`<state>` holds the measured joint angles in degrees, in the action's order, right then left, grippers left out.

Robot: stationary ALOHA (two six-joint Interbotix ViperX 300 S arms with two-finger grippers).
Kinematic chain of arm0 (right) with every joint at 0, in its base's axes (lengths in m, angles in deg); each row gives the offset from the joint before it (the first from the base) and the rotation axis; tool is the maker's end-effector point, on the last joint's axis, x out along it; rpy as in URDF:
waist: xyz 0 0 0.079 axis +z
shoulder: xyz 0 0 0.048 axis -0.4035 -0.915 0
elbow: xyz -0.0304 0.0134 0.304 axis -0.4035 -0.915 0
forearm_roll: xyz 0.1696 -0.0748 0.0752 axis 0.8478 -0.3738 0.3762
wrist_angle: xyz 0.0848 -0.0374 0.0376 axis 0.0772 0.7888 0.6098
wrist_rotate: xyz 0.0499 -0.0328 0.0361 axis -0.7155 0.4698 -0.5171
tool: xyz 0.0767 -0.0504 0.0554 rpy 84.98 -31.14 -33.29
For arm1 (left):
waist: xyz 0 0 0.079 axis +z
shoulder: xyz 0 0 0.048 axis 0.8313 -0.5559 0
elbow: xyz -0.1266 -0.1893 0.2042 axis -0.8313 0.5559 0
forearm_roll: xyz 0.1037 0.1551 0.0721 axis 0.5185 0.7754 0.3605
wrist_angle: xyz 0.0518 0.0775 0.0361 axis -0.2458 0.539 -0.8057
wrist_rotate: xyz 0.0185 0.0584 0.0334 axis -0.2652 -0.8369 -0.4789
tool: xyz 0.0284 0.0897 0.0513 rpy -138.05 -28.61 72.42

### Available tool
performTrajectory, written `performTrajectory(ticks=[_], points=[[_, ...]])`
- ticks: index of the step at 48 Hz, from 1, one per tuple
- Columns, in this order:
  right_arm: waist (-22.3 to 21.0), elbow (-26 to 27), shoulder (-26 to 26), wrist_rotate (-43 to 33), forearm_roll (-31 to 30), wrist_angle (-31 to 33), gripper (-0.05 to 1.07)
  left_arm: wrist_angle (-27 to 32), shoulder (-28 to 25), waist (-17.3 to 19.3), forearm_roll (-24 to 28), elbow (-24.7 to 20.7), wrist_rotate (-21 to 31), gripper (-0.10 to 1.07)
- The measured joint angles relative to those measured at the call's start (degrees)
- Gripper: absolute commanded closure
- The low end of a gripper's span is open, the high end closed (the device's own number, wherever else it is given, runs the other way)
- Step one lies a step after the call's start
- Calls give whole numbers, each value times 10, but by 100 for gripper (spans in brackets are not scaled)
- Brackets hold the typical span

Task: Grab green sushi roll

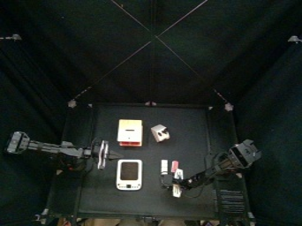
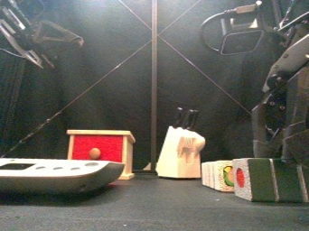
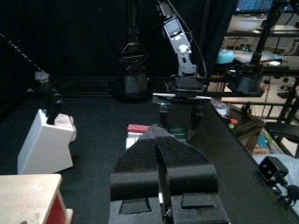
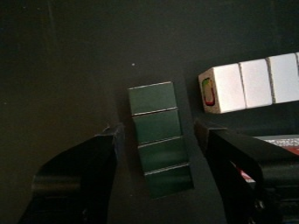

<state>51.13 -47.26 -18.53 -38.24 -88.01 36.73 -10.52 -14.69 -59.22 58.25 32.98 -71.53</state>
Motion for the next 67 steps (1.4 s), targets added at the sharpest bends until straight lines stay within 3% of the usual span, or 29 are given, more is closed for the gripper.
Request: performTrajectory(ticks=[21,45,53,67], points=[[-9,0,-28,0,0,-4,9,0,0,0,0,1,1,100],[-10,0,-30,0,0,-4,46,0,0,1,0,1,0,100],[-10,1,-27,0,0,-4,47,0,0,1,0,3,1,100],[-9,1,23,0,-2,-4,47,1,4,2,0,11,1,100]])
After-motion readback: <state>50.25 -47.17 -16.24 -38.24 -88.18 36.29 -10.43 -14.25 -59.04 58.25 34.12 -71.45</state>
